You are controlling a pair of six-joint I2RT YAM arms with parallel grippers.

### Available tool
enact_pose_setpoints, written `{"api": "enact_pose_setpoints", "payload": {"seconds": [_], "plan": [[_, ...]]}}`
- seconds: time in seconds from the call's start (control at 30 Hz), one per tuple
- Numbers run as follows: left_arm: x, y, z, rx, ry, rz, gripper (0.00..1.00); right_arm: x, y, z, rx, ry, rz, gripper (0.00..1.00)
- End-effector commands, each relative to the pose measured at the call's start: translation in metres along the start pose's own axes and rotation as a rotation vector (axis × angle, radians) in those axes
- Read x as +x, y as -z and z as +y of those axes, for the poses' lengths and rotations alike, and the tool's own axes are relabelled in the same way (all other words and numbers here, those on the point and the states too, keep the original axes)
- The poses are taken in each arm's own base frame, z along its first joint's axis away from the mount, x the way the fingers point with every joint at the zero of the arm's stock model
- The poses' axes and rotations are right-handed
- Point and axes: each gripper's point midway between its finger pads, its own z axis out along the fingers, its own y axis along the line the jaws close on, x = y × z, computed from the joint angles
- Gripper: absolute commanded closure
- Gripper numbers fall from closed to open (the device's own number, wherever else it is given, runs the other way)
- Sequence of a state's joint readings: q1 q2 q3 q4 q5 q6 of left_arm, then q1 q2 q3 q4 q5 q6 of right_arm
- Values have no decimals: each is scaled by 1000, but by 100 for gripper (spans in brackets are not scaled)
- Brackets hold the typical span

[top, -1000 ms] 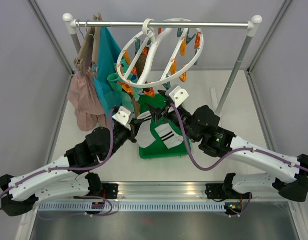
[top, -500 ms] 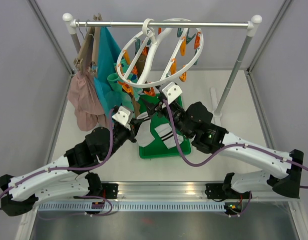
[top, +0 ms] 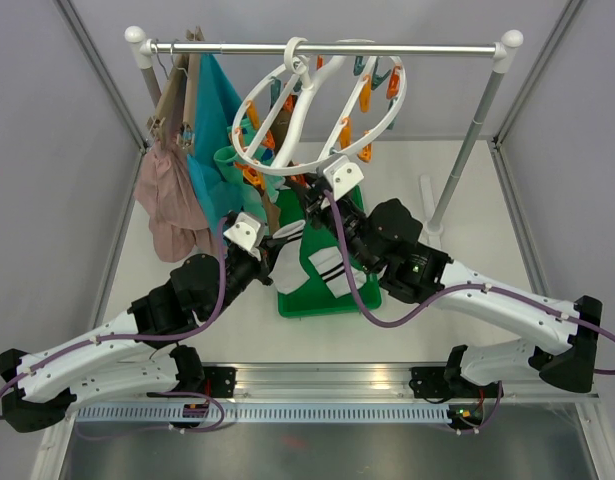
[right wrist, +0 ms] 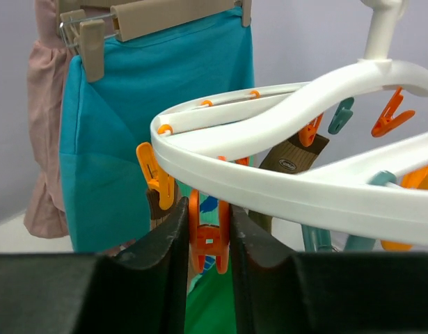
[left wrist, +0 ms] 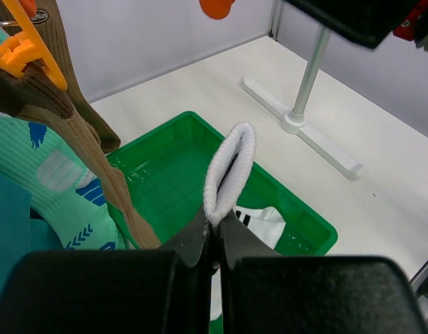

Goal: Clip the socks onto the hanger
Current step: Open the clamp at the hanger, then clamp the sock onto the hanger.

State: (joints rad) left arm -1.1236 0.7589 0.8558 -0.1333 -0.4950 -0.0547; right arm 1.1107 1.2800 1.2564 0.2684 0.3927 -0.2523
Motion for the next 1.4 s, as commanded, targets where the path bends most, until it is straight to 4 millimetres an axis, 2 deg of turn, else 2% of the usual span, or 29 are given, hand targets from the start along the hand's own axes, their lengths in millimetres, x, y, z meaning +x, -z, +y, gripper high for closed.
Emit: {"api": "enact_pose_setpoints", "payload": {"seconds": [0.0,0.2,0.33,0.5,0.7,0.93,1.37], "plan": [[-24,2,-3,14,27,-61,98,-23,-2,-7,30,-55,-31,75],[-36,1,-2,5,42,-99,98,-21,0,-5,21,-98,37,91],[-51,0,-1,-6,57,-147,98,-20,3,-4,17,-124,64,99],[-68,-3,3,-33,68,-198,98,-11,6,-3,21,-148,95,100],[-77,-8,1,-36,72,-218,98,-8,8,-4,27,-158,109,100],[-79,-10,1,-44,76,-223,98,-14,10,-7,32,-170,102,100],[-60,-14,-3,-32,60,-164,98,-20,10,-10,44,-168,90,100]]}}
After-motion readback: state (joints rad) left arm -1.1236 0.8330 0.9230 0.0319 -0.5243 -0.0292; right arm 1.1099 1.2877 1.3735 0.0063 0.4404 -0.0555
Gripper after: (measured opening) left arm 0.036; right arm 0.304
